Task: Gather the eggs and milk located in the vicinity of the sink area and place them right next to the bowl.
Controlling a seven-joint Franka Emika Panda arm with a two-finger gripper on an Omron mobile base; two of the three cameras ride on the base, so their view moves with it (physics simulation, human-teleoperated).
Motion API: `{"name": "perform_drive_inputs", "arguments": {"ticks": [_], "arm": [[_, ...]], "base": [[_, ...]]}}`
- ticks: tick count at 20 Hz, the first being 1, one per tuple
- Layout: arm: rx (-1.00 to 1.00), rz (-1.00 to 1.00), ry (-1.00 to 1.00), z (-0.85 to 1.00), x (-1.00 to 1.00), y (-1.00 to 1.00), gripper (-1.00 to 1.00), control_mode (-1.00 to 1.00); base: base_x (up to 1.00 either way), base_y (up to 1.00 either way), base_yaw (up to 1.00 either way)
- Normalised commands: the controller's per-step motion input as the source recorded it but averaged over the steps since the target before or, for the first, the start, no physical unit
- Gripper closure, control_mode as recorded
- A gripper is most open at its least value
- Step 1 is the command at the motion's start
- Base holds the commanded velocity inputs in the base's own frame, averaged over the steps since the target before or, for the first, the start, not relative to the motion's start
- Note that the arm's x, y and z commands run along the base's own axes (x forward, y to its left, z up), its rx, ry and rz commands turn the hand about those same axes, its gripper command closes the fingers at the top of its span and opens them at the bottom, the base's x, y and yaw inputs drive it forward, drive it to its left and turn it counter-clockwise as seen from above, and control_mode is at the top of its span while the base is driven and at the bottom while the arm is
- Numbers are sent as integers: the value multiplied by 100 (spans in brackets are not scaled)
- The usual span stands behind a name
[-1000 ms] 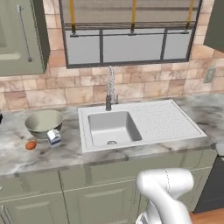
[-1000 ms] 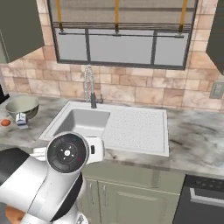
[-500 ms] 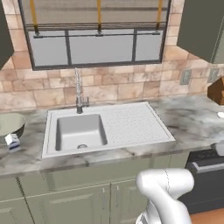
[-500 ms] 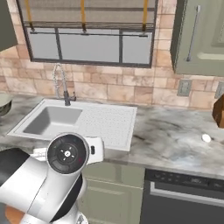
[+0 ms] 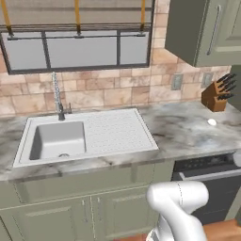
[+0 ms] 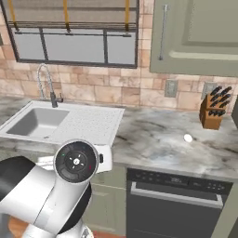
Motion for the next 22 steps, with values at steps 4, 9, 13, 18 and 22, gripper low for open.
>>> {"name": "perform_drive_inputs", "arguments": {"ticks": [4, 9, 13, 18, 22], "arm": [[0, 0, 0, 0, 0, 0, -100, 100], [0, 0, 0, 0, 0, 0, -100, 100], [0, 0, 0, 0, 0, 0, -100, 100], [0, 0, 0, 0, 0, 0, -100, 100], [0, 0, 0, 0, 0, 0, -100, 100]], "base": [[-85, -6, 1], [-64, -12, 1], [-16, -52, 0], [0, -52, 0], [9, -10, 0]]}}
